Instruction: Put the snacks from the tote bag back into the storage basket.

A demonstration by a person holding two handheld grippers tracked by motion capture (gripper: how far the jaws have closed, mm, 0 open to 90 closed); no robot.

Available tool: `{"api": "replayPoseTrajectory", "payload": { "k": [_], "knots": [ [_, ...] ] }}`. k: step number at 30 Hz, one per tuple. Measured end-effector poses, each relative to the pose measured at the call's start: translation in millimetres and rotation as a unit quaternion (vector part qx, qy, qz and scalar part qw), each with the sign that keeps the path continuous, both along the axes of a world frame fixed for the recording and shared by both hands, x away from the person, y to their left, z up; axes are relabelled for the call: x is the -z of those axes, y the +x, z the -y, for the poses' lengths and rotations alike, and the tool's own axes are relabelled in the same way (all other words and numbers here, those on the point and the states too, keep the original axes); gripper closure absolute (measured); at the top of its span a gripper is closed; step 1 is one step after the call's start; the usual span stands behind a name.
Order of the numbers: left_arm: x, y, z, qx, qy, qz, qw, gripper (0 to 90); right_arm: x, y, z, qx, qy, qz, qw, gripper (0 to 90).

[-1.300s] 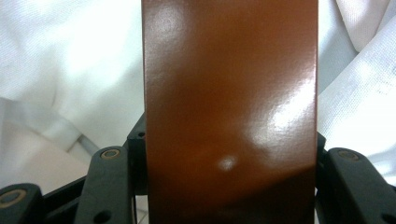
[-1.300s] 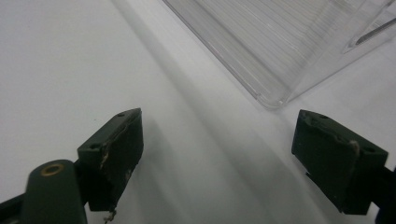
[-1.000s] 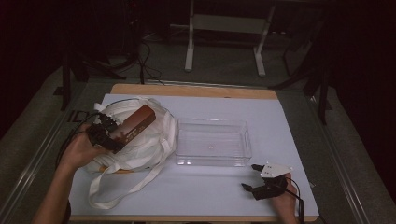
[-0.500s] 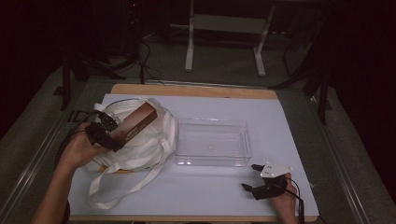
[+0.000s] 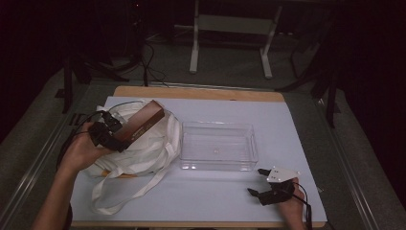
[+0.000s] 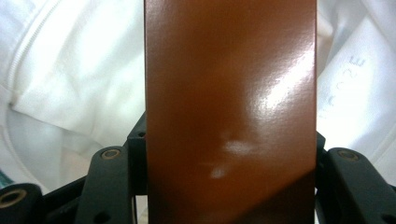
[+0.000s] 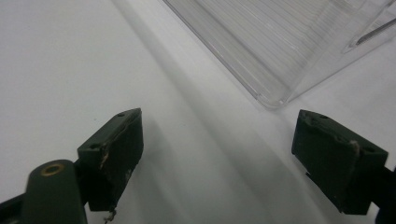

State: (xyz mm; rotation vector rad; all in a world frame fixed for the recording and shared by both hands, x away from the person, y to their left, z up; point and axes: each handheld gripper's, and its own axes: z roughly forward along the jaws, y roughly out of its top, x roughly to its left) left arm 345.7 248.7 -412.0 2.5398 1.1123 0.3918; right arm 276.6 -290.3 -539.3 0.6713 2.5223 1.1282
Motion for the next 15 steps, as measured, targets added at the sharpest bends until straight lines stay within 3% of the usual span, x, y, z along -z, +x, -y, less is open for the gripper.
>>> {"api": "replayPoseTrajectory", "payload": {
  "k": [15],
  "knots": [
    [-16.0, 0.8, 18.9, 0.032, -0.006, 0.009, 0.9994, 44.2, 0.0, 0.0, 0.0, 0.000, 0.000, 0.000, 1.0000, 16.7]
  ]
}}
